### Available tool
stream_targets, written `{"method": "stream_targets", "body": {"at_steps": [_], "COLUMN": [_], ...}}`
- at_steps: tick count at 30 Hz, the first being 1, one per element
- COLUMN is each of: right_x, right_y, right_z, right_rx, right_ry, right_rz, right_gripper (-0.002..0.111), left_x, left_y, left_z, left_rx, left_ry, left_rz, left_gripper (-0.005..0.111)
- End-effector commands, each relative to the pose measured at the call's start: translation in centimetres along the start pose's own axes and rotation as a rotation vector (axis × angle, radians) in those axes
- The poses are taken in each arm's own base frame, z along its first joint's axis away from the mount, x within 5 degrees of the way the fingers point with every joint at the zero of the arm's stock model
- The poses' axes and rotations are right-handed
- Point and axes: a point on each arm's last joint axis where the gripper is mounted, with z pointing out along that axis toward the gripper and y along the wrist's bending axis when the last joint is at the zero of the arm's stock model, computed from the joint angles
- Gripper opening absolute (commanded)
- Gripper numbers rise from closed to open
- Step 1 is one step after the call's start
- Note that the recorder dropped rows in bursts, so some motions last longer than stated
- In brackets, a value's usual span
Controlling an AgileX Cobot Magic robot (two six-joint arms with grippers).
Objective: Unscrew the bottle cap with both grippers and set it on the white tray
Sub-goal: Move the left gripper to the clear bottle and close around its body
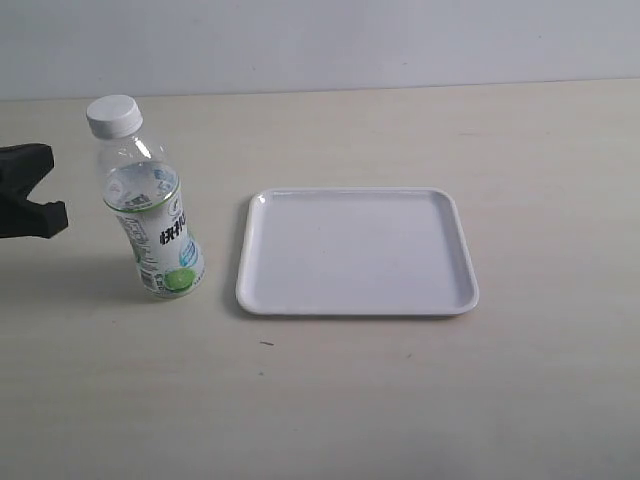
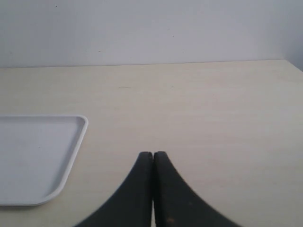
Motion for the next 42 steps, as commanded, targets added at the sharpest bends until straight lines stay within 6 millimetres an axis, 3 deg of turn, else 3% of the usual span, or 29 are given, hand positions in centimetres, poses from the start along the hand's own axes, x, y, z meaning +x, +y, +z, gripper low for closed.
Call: {"method": "stream_targets", "body": {"at_steps": [1,11,28,37,39,42], "right_x": [0.0,0.0,0.0,0.0,0.0,0.0], "right_y": [0.0,0.0,0.0,0.0,0.0,0.0], "right_z": [0.0,0.0,0.0,0.0,0.0,0.0], "right_rx": [0.006,0.006,0.006,0.006,0.006,0.006], "right_ry": [-0.009,-0.009,-0.009,-0.009,-0.009,-0.009], "right_rz": [-0.005,-0.005,-0.005,-0.005,-0.005,-0.005], "right_gripper": [0.0,0.0,0.0,0.0,0.0,0.0], "left_x": [0.8,2.7,6.4,7.2,7.3,7.3], "left_y": [-0.5,-2.2,-1.9,-2.2,-2.2,-2.1], "left_z": [-0.4,-2.0,-0.2,0.3,0.6,1.5], "left_rx": [0.039,0.184,0.196,0.236,0.25,0.254], "left_ry": [0.009,-0.039,0.176,0.193,0.197,0.21], "left_rz": [0.04,0.194,0.145,0.174,0.183,0.187], "left_gripper": [0.0,0.0,0.0,0.0,0.005,0.021]}}
